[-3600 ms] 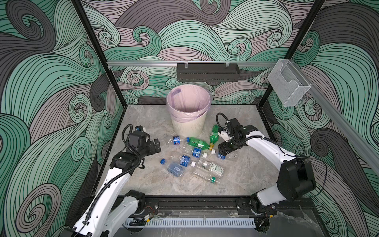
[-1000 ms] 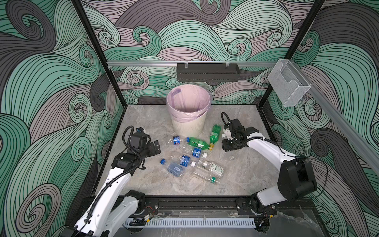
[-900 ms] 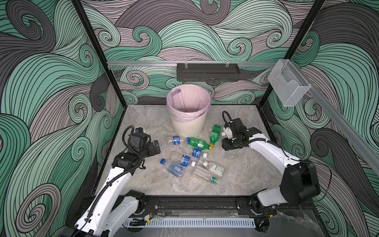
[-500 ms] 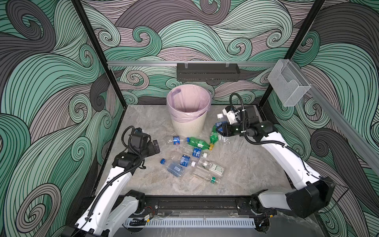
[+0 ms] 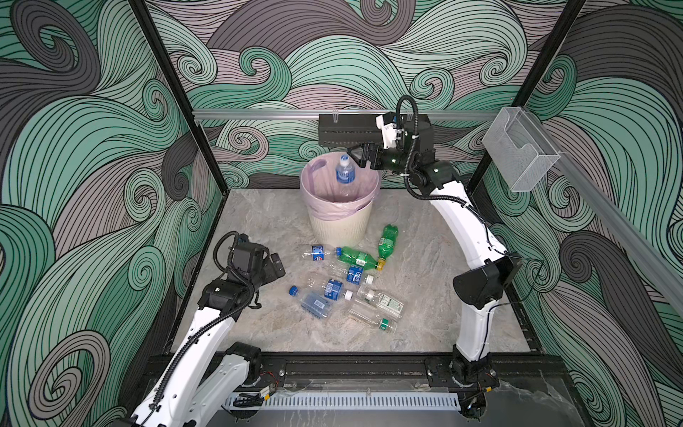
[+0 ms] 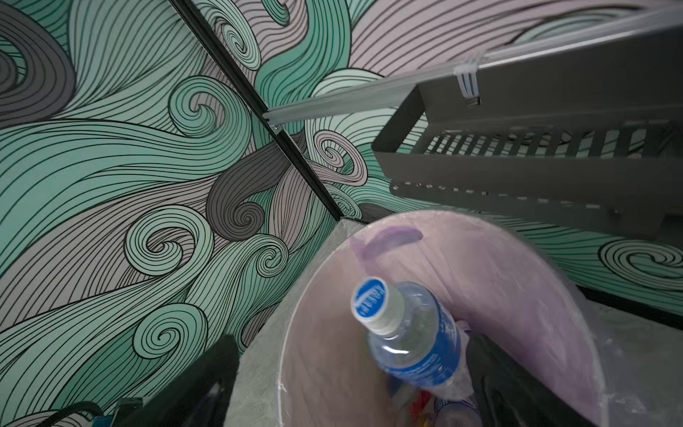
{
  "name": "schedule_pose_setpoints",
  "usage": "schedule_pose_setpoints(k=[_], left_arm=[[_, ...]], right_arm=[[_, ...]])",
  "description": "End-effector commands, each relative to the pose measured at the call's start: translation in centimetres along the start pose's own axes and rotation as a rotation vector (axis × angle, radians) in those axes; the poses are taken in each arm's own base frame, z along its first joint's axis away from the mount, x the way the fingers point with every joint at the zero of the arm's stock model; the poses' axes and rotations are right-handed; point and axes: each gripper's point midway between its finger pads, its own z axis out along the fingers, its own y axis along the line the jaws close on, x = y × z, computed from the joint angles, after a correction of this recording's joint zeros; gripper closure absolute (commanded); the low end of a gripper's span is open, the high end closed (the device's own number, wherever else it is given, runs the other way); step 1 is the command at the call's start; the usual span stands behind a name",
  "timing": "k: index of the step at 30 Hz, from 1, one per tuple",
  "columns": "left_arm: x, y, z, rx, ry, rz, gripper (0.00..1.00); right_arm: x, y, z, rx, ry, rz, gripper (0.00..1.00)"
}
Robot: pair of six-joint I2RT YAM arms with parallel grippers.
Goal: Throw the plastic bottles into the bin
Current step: 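Open the right gripper to drop the bottle and withdraw it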
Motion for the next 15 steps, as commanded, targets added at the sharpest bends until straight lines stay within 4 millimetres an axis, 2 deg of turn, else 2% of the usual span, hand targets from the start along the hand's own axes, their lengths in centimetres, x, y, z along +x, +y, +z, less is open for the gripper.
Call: schedule_pose_setpoints(k=[1,6,9,15], left_arm=[[1.0,1.1,0.0,-0.039,0.027,-0.037,0.01],[1.3,0.6,0.4,-0.018,0.052,-0.042,0.01],[1.7,0.0,0.8,0.013,0.073,-0.037,0.01],[2.4,-0.9,1.1,0.06,0.108,-0.085,0.01]], right_arm=[[0.0,2.2,-4.0,-0.012,-0.053,-0.069,0.02],[3.6,1.9,-7.8,0.02,-0.071,-0.15,0.02],[6.7,0.4,-9.4,0.07,-0.041,-0.142,0.0],[14.0,-3.0,-12.5,0.196,0.104,-0.115,0.0]])
